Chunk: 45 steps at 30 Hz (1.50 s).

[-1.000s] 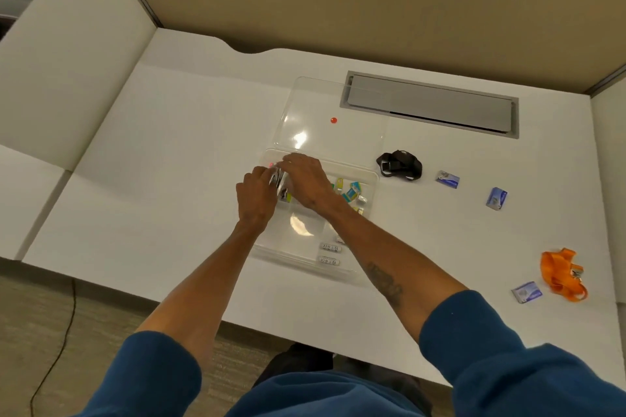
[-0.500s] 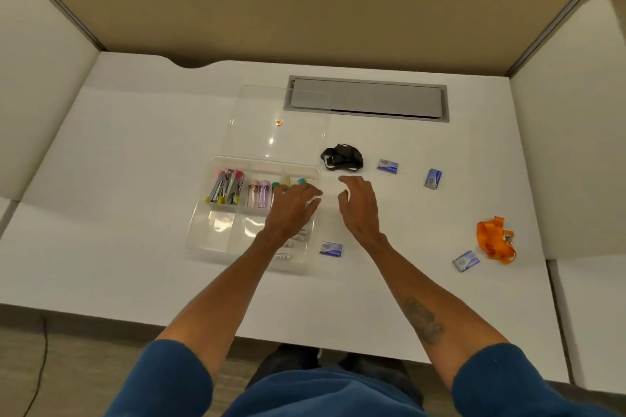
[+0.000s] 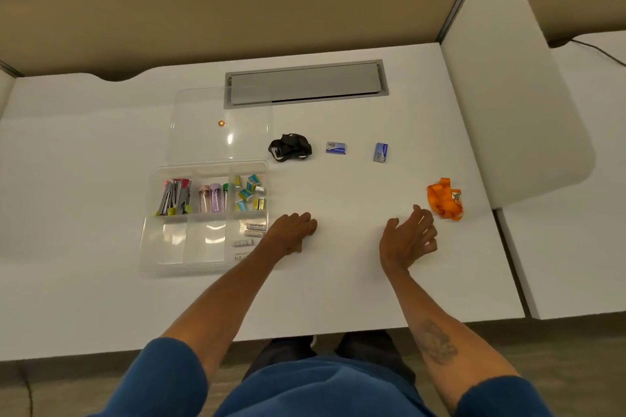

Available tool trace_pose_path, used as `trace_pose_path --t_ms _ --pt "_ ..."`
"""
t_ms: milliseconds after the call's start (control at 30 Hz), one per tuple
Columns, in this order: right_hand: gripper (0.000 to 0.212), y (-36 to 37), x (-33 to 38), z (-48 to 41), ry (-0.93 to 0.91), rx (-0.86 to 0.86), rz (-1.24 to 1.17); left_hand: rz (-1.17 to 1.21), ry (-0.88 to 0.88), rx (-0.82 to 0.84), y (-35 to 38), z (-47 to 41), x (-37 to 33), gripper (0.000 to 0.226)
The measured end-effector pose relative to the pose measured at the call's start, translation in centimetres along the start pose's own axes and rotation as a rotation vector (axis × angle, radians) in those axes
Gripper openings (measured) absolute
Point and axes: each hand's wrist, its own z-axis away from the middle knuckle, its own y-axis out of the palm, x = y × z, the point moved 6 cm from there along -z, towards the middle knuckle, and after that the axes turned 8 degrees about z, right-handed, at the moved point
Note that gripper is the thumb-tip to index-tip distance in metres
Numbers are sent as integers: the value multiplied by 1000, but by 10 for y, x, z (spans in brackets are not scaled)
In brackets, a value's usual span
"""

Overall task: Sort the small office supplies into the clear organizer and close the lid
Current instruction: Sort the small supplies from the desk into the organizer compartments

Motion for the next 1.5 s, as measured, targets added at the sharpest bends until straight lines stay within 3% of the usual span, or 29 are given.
trace_pose_path --t_ms 100,267,500,667,967,1133,1300,1500 --pt "43 -3 -21 -6 121 3 -10 65 -17 -12 0 -1 -1 38" --pt "35 6 -24 -9 99 88 -60 215 -55 -88 -1 0 2 27" --pt "27 14 -12 -2 20 115 -117 642 -167 -386 -15 19 20 25" --pt "26 14 -1 3 22 108 -258 725 -153 -532 -30 35 35 26" --pt "47 21 127 79 -498 205 -342 727 -254 -770 -46 86 94 20" --pt "44 30 196 146 -773 361 -445 790 -414 -854 -40 124 141 21" --pt "47 49 229 212 -1078 543 -376 614 -470 -703 -12 153 170 22" --pt "60 70 235 257 -1289 483 -42 581 -528 -580 17 164 184 24"
